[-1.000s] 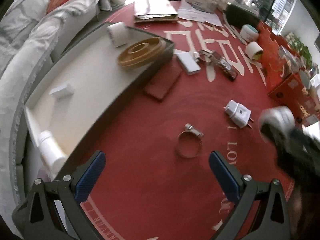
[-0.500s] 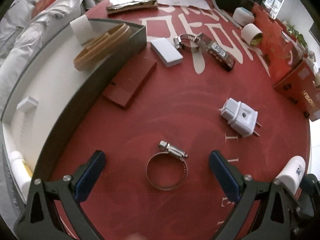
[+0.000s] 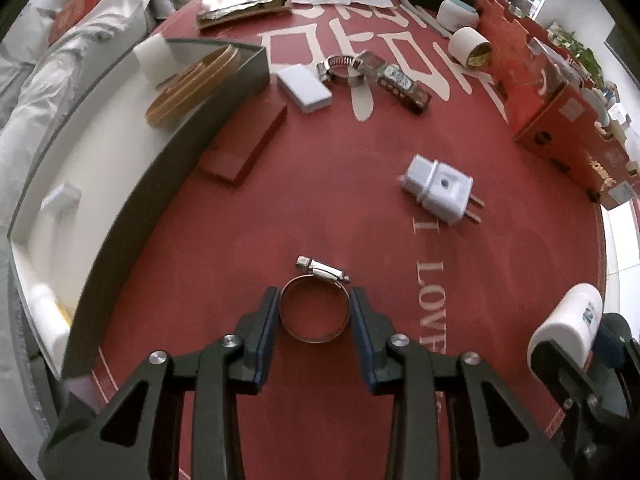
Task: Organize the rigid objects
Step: 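Carry the hose clamp and large pill bottle over the box lid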
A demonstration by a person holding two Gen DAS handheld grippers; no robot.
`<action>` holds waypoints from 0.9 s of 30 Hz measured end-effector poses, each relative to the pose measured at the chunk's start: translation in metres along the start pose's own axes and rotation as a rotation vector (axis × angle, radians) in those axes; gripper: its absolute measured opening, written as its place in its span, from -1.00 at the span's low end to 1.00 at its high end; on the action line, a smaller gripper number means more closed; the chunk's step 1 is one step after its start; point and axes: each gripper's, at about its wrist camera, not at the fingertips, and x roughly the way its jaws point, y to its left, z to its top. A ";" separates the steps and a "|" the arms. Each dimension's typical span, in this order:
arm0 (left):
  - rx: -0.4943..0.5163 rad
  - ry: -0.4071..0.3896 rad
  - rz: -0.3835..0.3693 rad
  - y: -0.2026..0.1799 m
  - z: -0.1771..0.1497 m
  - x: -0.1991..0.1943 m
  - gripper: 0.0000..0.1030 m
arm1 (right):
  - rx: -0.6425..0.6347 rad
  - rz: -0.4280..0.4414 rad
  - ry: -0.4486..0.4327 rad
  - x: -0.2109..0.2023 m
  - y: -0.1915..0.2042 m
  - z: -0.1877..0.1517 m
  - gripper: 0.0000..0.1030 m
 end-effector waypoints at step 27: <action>-0.038 -0.239 -0.035 -0.010 -0.037 -0.121 -0.27 | -0.043 0.052 -0.096 -0.057 0.023 -0.014 0.44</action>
